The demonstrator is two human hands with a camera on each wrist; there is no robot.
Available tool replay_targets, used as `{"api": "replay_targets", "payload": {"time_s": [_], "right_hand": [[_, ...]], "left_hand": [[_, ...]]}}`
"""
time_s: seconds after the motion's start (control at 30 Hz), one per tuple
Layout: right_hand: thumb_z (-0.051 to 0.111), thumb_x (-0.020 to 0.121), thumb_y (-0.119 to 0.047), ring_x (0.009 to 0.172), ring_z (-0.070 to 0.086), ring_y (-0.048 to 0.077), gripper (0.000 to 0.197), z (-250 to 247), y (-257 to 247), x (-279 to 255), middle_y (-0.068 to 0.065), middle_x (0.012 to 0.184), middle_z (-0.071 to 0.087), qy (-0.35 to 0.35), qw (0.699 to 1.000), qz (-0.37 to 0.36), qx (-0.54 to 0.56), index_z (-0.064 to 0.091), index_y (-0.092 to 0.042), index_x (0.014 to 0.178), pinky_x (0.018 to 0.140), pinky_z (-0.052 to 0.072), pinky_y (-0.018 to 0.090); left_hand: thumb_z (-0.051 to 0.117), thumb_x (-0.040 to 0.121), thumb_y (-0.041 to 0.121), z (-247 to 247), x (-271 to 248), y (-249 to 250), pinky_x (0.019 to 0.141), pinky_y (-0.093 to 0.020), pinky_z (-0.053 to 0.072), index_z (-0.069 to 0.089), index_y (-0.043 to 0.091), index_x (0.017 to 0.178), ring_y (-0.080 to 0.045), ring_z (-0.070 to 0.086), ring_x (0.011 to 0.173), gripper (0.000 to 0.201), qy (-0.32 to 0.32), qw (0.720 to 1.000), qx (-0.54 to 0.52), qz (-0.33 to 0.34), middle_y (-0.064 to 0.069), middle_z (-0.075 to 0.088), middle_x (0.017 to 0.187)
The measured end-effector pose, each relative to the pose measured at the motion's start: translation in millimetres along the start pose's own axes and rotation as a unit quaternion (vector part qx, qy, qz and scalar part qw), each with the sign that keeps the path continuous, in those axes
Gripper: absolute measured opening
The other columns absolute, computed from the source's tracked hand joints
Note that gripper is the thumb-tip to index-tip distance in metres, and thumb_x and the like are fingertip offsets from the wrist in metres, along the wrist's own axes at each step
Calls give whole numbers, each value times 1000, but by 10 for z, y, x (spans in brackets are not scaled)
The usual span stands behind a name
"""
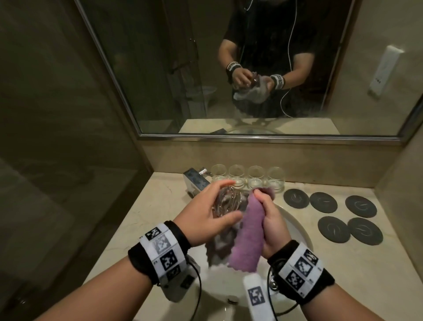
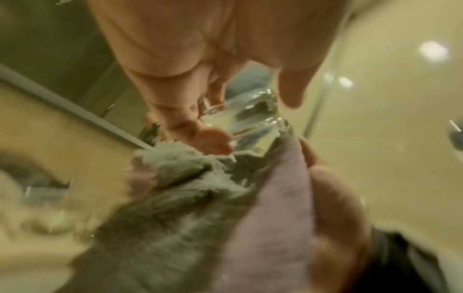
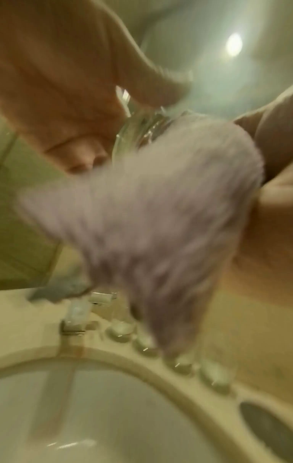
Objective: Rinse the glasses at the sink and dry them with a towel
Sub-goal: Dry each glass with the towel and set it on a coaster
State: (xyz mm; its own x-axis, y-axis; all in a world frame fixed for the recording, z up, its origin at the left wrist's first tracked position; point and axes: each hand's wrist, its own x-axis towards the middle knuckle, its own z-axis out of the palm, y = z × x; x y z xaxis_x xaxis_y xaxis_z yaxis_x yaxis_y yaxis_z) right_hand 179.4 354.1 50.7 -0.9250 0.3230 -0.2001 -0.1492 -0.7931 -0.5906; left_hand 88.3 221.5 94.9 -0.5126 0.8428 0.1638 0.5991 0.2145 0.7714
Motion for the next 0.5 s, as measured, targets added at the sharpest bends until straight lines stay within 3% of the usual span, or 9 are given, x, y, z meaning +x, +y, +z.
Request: {"api": "replay_targets", "payload": {"time_s": [0.07, 0.13, 0.17, 0.23, 0.3, 0.37, 0.4, 0.47, 0.5], "right_hand": [[67, 80, -25, 92, 67, 35, 43, -42, 35, 20, 24, 107, 64, 32, 996, -75, -41, 58, 0, 114, 76, 56, 45], [70, 72, -25, 77, 65, 28, 34, -44, 30, 27, 19, 93, 65, 49, 991, -92, -83, 68, -3, 97, 68, 54, 40], [68, 76, -29, 73, 63, 27, 29, -22, 10, 15, 19, 91, 65, 39, 994, -69, -79, 70, -5, 92, 66, 52, 40], [53, 91, -34, 73, 63, 30, 35, 22, -41, -16, 21, 92, 65, 3, 999, 25, -48, 68, -4, 96, 66, 52, 40], [48, 94, -37, 90, 63, 37, 46, 34, -65, -26, 27, 107, 64, -2, 998, 65, -24, 63, 1, 113, 82, 53, 49], [63, 86, -39, 109, 53, 45, 61, 8, -38, 2, 35, 129, 50, 3, 999, 41, 24, 48, 2, 129, 99, 42, 62], [72, 79, -40, 111, 50, 47, 71, 4, -2, 19, 36, 134, 46, 5, 999, 25, 40, 46, 0, 132, 101, 38, 65], [78, 69, -43, 105, 53, 42, 75, 39, 34, -6, 32, 128, 52, 13, 999, 0, 35, 54, -1, 126, 93, 45, 56], [74, 71, -45, 102, 55, 39, 69, 25, 52, -4, 29, 123, 55, 6, 999, 0, 35, 58, -2, 123, 89, 46, 50]], "left_hand": [[65, 79, 51, 26, 20, 14, 75, -21, 51, 43, 25, 129, -10, 62, 94, 60, 13, 992, -84, -88, 5, 59, 115], [68, 82, 42, 21, 25, 20, 69, -21, 52, 46, 21, 126, -11, 63, 87, 53, 17, 994, -67, -79, 1, 61, 109], [70, 84, 36, 6, 18, 37, 77, -22, 53, 46, 20, 127, -10, 62, 93, 51, 3, 999, -21, -45, 0, 60, 112], [73, 83, 33, -29, 6, 10, 97, -19, 45, 45, 17, 132, -8, 53, 111, 58, -22, 994, 94, 48, 0, 54, 125], [73, 82, 35, -46, -4, -27, 102, -13, 38, 42, 16, 137, -4, 47, 117, 65, -26, 989, 128, 75, 1, 50, 132], [75, 81, 32, -38, -10, -20, 95, -12, 44, 38, 23, 139, -2, 53, 110, 69, -1, 999, 42, 10, 8, 50, 131], [75, 81, 30, -28, -13, -3, 90, -15, 49, 37, 26, 138, -2, 57, 106, 68, 11, 999, -29, -36, 10, 51, 129], [75, 81, 29, 2, -2, -15, 85, -20, 53, 44, 26, 131, -8, 62, 102, 59, 33, 988, -126, -85, 7, 58, 124], [76, 80, 31, 12, 3, -22, 86, -24, 54, 47, 26, 128, -11, 63, 103, 56, 40, 986, -137, -83, 5, 61, 121]]}}
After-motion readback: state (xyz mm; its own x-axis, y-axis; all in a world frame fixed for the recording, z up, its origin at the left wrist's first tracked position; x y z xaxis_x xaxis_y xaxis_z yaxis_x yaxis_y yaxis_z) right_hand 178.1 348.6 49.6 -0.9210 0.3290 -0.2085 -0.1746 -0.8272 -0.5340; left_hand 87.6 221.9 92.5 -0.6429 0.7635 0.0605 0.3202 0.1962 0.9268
